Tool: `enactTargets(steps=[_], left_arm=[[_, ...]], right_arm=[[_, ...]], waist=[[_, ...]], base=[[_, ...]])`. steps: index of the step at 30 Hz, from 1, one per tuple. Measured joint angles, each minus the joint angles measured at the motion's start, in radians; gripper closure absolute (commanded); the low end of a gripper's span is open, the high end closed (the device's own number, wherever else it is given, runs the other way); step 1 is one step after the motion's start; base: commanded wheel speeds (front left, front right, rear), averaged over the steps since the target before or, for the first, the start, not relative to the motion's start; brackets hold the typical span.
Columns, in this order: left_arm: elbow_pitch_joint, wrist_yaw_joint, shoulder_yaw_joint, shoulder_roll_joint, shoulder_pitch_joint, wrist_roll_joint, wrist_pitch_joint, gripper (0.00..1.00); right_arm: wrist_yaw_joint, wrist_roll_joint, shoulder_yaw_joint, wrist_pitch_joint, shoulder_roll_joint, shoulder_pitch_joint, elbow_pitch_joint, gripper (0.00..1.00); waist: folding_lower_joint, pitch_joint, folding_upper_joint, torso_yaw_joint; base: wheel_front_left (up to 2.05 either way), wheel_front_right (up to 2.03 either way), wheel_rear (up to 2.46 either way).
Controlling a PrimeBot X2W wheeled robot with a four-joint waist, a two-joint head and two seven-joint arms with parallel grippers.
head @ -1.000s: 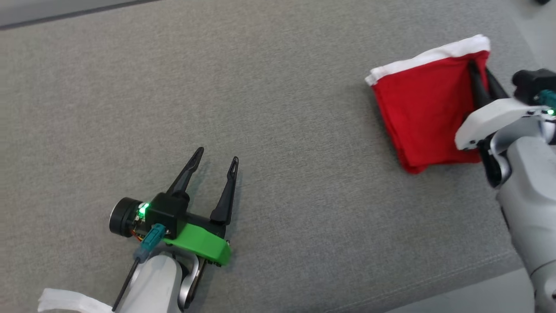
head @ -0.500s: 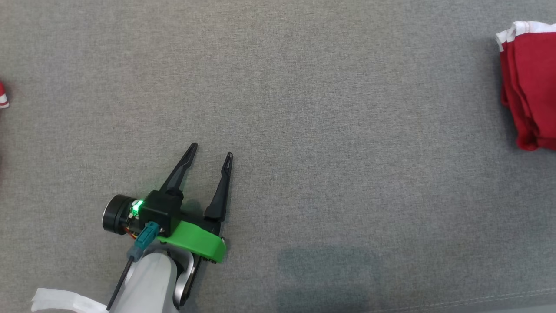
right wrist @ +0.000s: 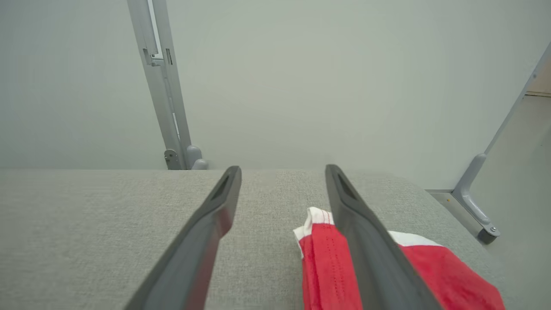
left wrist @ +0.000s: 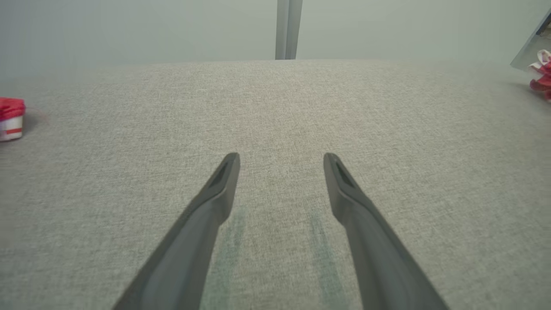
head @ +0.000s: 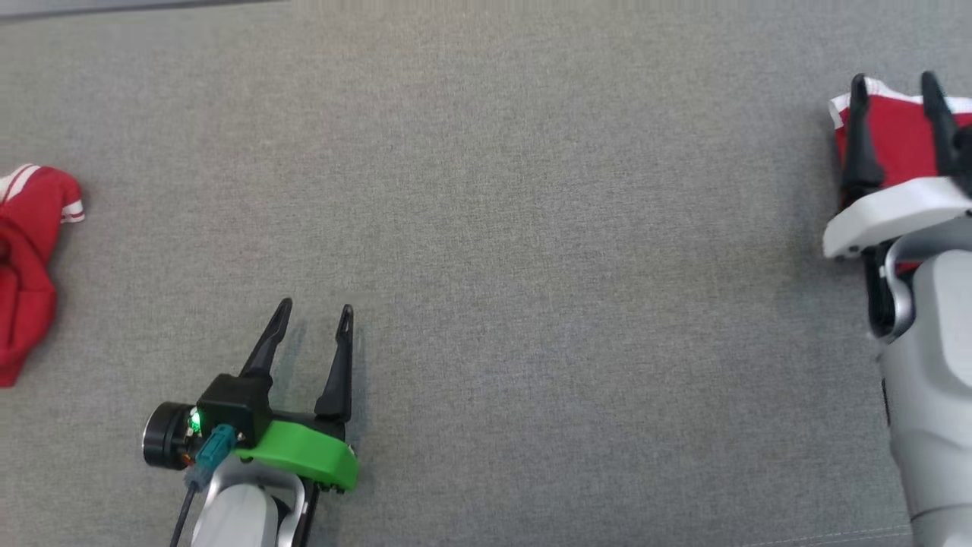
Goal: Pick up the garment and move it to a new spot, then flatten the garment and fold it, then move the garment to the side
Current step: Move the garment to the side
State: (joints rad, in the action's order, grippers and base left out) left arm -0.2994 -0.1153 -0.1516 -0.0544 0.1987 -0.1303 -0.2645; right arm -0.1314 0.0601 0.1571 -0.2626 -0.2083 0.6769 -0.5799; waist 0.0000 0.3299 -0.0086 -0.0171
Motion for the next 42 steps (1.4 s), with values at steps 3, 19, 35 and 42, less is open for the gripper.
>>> enactTargets(steps=[3,19,35,42], left_arm=[[-0.01,0.002,0.027,0.002,-0.035,-0.005,0.0,0.0],[-0.037,0.034,0.089,0.004,-0.17,-0.044,0.0,0.0],[-0.024,0.051,0.131,0.004,-0.253,-0.041,0.0,0.0],[-0.022,0.051,0.127,0.004,-0.253,-0.045,0.0,0.0]], right_arm=[[0.0,0.056,-0.069,0.0,0.027,-0.081,0.044,0.0],[0.0,0.161,-0.185,0.0,0.14,-0.461,0.098,0.0],[0.0,0.147,-0.216,0.0,0.158,-0.574,0.165,0.0],[0.0,0.152,-0.221,0.0,0.158,-0.588,0.179,0.0]], waist=[[0.0,-0.051,0.0,-0.001],[0.0,-0.284,0.0,0.037],[-0.0001,-0.4,0.0,0.04],[0.0,-0.391,0.0,0.044]], base=[[0.0,0.0,0.0],[0.0,0.0,0.0],[0.0,0.0,0.0],[0.0,0.0,0.0]])
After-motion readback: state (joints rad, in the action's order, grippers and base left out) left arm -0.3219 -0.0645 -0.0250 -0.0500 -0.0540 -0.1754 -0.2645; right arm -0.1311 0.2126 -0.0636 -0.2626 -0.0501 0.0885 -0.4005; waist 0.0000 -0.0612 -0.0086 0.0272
